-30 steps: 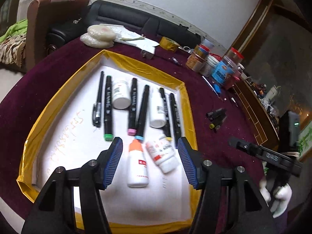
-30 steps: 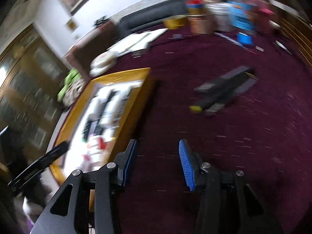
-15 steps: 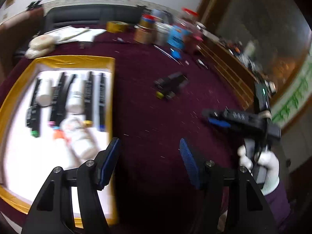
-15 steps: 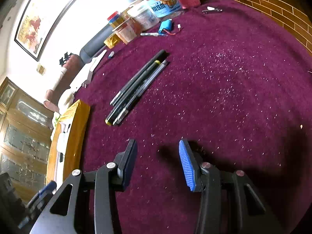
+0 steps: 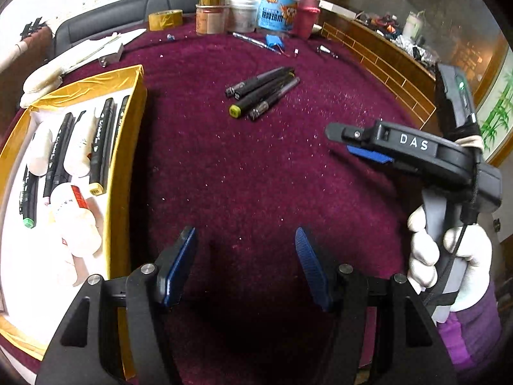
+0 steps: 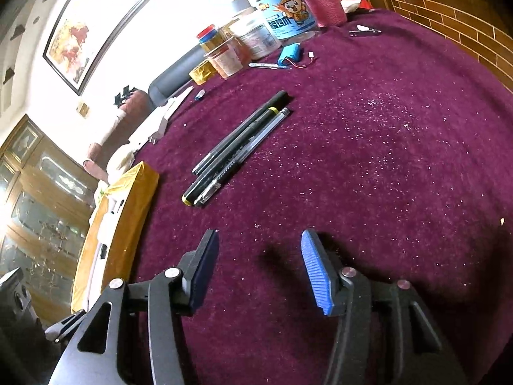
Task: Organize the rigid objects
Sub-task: 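Move both open grippers back over the black pens, then grasp the yellow-ringed black marker and clear pen with the right gripper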
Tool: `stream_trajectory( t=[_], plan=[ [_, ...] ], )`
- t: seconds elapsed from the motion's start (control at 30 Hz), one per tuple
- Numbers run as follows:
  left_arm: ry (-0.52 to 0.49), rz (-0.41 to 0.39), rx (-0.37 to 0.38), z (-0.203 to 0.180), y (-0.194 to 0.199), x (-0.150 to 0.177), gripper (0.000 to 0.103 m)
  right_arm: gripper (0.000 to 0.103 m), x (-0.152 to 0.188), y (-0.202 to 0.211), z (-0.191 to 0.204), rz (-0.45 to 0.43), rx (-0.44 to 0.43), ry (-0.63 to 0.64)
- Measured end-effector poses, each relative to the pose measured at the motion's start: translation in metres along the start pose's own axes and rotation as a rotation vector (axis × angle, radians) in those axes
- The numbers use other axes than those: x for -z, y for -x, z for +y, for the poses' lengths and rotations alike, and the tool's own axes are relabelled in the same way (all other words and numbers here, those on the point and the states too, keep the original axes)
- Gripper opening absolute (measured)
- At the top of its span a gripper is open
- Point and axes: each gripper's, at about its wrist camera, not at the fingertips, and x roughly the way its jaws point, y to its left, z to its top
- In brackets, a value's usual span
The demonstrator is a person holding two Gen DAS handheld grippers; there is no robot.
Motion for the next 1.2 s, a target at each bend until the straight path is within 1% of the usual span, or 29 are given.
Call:
stream_trajectory(
  t=[0.17, 0.3, 0.47, 0.53, 0.6, 0.83, 0.93, 1.07, 1.2],
  plan=[
    [-0.010, 0.026, -0.013, -0.002, -0.008, 0.003, 0.062, 0.054, 0.001, -0.003, 0.007, 0.000, 0.029, 0.037],
    [-0.014, 0.048, -0.009, 0.001, -0.014, 0.006, 0.062, 0.055, 0.001, -0.004, 0.009, 0.001, 0.036, 0.048],
    [-0.038, 0.042, -0.007, -0.003, -0.015, 0.010, 0.069, 0.057, 0.001, -0.006, 0.012, 0.000, 0.048, 0.059],
    [-0.049, 0.040, -0.004, -0.004, -0.015, 0.011, 0.074, 0.058, 0.001, -0.006, 0.013, 0.001, 0.054, 0.065],
    [-0.055, 0.039, 0.003, -0.006, -0.015, 0.012, 0.076, 0.059, 0.002, -0.007, 0.015, 0.001, 0.062, 0.072],
    [-0.059, 0.034, 0.017, -0.006, -0.015, 0.012, 0.078, 0.060, 0.004, -0.008, 0.020, 0.004, 0.093, 0.086],
    [-0.059, 0.032, 0.025, -0.005, -0.015, 0.012, 0.079, 0.060, 0.003, -0.009, 0.025, 0.017, 0.127, 0.099],
    [-0.061, 0.028, 0.038, -0.003, -0.014, 0.013, 0.080, 0.060, -0.005, -0.011, 0.026, 0.046, 0.146, 0.073],
    [-0.063, 0.023, 0.054, -0.002, -0.013, 0.014, 0.080, 0.060, -0.023, -0.011, 0.028, 0.048, 0.155, 0.055]
  ],
)
